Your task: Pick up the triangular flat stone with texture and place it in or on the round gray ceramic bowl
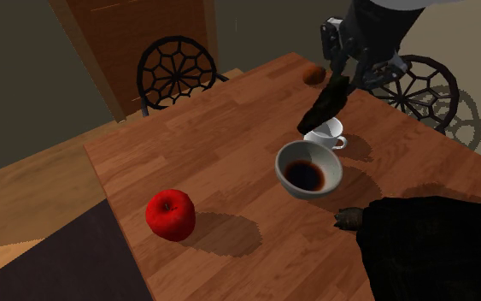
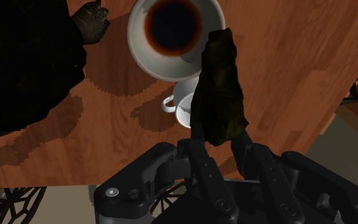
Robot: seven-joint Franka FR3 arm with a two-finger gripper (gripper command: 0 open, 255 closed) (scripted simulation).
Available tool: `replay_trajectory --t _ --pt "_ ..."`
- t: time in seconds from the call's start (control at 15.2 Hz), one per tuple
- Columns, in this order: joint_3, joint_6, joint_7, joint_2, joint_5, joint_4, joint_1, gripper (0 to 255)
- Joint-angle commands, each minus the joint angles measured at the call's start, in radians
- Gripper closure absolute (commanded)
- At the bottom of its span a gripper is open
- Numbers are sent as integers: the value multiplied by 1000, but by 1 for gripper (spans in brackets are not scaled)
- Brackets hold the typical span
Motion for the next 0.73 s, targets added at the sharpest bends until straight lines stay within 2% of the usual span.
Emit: replay_trajectory --t 0.0,0.66 --pt "-10 2 -3 15 -12 6 6 255" --pt "-43 122 5 57 -52 -88 27 255"
